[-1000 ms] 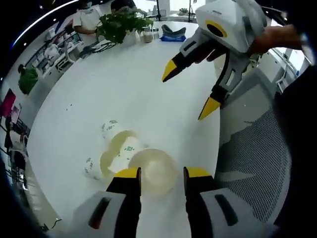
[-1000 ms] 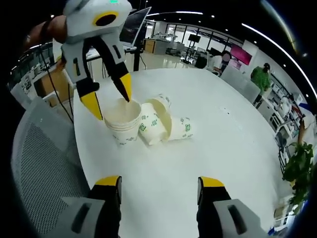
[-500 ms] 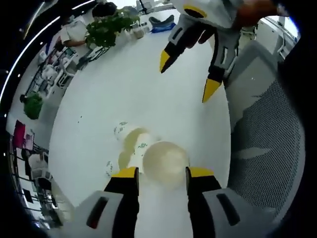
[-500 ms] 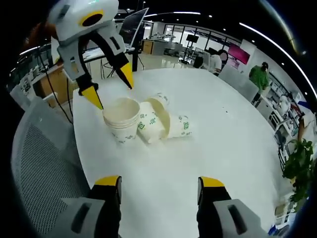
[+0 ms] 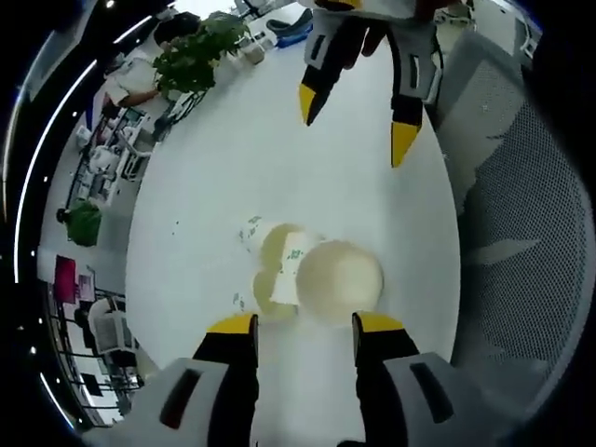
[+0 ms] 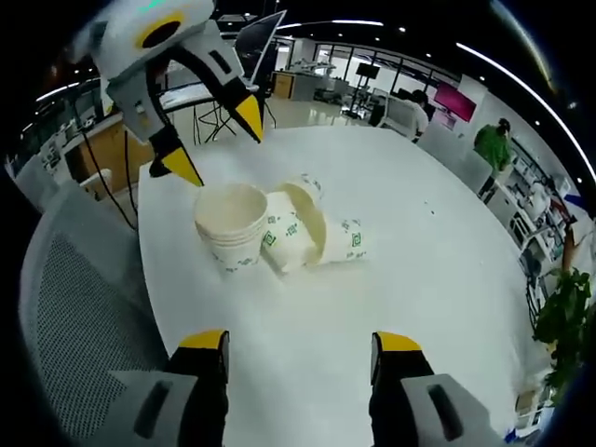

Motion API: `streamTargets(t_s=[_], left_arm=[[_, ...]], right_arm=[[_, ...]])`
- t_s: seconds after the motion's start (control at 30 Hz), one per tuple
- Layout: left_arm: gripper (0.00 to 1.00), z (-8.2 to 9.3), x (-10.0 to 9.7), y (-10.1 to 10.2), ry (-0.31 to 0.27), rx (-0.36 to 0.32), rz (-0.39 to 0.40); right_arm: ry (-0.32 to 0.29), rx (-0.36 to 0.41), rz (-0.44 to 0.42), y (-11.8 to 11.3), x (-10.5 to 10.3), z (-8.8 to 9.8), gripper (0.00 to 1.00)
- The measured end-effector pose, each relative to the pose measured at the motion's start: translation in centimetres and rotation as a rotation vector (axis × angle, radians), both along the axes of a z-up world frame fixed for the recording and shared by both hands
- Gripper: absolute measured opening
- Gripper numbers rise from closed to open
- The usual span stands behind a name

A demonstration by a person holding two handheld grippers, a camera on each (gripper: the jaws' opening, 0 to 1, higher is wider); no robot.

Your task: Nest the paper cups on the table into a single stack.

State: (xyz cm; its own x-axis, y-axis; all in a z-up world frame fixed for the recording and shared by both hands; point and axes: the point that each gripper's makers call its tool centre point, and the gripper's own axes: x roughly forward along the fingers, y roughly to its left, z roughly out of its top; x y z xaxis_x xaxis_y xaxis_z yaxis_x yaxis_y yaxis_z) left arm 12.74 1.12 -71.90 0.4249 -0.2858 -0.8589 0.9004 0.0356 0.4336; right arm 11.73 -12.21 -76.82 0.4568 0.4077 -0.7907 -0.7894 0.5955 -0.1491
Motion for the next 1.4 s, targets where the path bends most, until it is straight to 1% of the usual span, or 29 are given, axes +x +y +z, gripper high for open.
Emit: streamTargets(t_s=[0.13,0.27,0.33,0.47,0.57,0.73,0.77,0.9,1.1,1.17,1.27,1.4], left_arm=[[0.39,-0.2,0.2,0.4,-0.005,-0.006,0.009],[0.39,-0.4,0.2,1.0,-0.009,-0.012,0.024],[0.39,-0.6,0.4,1.5,-0.009,-0.015,0.034],[0.39,-1.0,0.9,2.3,-0.007,-0.032,0.062],[0.39,-1.1,0.7,2.5,-0.01,-0.042,0.076],[0.39,-1.4,1.3,3.4,-0.021,-0.049,0.092],[0.39,-1.5,1.4,3.6,-0.025,-0.048,0.094],[0.39,-1.2,1.6,4.2,-0.041,-0.04,0.097],[0.39,-1.5,2.4,5.3,-0.051,-0.034,0.1],[0.39,-1.6,2.7,5.6,-0.057,-0.03,0.096],[0.39,-1.6,2.5,5.2,-0.052,-0.043,0.101],[0.39,-1.9,2.5,5.4,-0.043,-0.055,0.104]], right_arm=[[-0.015,0.016,-0.029,0.5,1.3,0.6,0.58],[-0.025,0.05,-0.076,1.1,3.8,0.2,0.57],[-0.024,0.057,-0.096,1.2,4.1,0.3,0.56],[-0.028,0.064,-0.134,1.8,5.6,0.1,0.55],[-0.04,0.067,-0.144,2.5,6.0,0.5,0.54],[-0.04,0.061,-0.151,3.5,7.1,-0.4,0.52],[-0.038,0.061,-0.157,3.6,7.2,-0.3,0.52],[-0.037,0.07,-0.171,4.3,7.8,-0.9,0.51],[-0.045,0.071,-0.185,4.5,8.6,-1.0,0.5],[-0.049,0.081,-0.205,4.6,8.8,-0.9,0.49],[-0.047,0.083,-0.214,4.8,9.3,-1.2,0.49],[-0.046,0.079,-0.216,4.8,9.1,-1.6,0.48]])
